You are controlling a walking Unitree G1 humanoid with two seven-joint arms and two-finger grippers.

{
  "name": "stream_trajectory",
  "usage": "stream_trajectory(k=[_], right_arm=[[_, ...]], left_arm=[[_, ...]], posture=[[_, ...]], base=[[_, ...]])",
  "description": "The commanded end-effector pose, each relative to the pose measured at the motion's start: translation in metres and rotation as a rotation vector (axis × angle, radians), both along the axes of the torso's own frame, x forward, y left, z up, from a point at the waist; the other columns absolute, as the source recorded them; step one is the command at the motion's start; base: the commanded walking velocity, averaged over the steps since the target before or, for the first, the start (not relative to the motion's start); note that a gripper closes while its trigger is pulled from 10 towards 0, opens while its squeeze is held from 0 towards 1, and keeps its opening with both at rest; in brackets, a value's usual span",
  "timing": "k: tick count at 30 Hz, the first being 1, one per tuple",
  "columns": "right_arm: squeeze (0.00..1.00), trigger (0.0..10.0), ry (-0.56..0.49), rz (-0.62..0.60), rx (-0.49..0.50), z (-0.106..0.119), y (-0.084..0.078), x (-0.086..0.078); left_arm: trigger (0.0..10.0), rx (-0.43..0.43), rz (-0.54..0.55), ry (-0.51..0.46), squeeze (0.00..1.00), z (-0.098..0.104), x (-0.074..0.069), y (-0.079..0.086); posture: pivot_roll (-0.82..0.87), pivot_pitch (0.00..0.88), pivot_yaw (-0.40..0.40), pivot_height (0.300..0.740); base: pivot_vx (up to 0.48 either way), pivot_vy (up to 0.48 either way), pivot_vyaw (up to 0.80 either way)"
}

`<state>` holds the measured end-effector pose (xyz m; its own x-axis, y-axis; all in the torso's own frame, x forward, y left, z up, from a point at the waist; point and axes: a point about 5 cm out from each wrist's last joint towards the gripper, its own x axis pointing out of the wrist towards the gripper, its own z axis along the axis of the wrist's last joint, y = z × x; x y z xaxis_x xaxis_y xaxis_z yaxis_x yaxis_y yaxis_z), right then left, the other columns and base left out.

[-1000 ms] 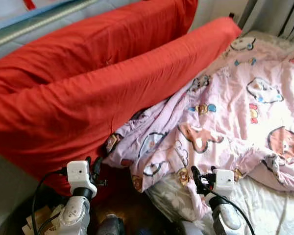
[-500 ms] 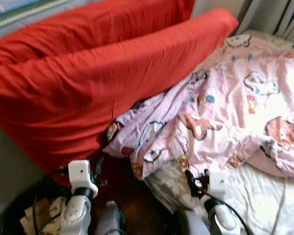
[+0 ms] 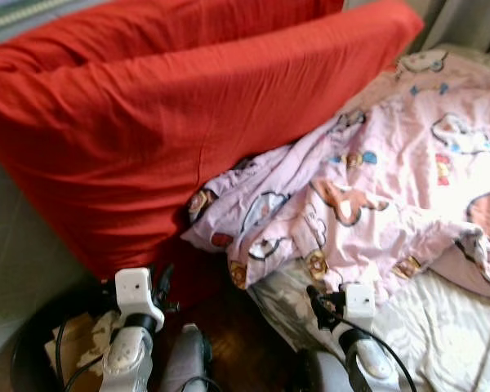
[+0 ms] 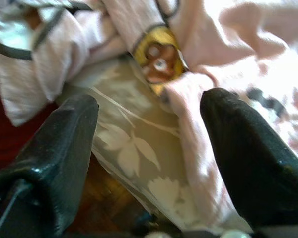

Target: Clean up the room

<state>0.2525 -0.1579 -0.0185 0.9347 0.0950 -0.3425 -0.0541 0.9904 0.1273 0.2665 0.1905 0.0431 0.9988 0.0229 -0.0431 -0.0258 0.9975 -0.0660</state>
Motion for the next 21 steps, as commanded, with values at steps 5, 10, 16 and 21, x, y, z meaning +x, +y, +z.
stream_trajectory(k=[5,10,16,21], right_arm=[[0.00,10.0,0.060,-0.028,-0.030,-0.0078,-0.0059,-0.0038],[0.00,10.0,0.071,-0.039,-0.036,-0.0077,-0.0067,-0.0008],[0.00,10.0,0.056,-0.050,-0.039,-0.0067,-0.0077,-0.0003],[0.00,10.0,0.054,-0.062,-0.042,-0.0052,-0.0084,0.0027]], left_arm=[[10.0,-0.001,-0.002,0.028,0.00,-0.0048,-0.0030,0.0009],[10.0,0.001,0.001,0.028,0.00,-0.0044,-0.0030,0.0023],[10.0,0.003,-0.002,0.028,0.00,-0.0042,-0.0025,0.0029],[10.0,0.004,-0.004,0.030,0.00,-0.0044,-0.0026,0.0029]], posture=[[0.05,0.228,-0.002,0.647],[0.05,0.230,0.000,0.637],[0.05,0.229,0.002,0.627],[0.05,0.228,0.003,0.627]], base=[[0.000,0.000,0.00],[0.000,0.000,0.00],[0.000,0.000,0.00],[0.000,0.000,0.00]])
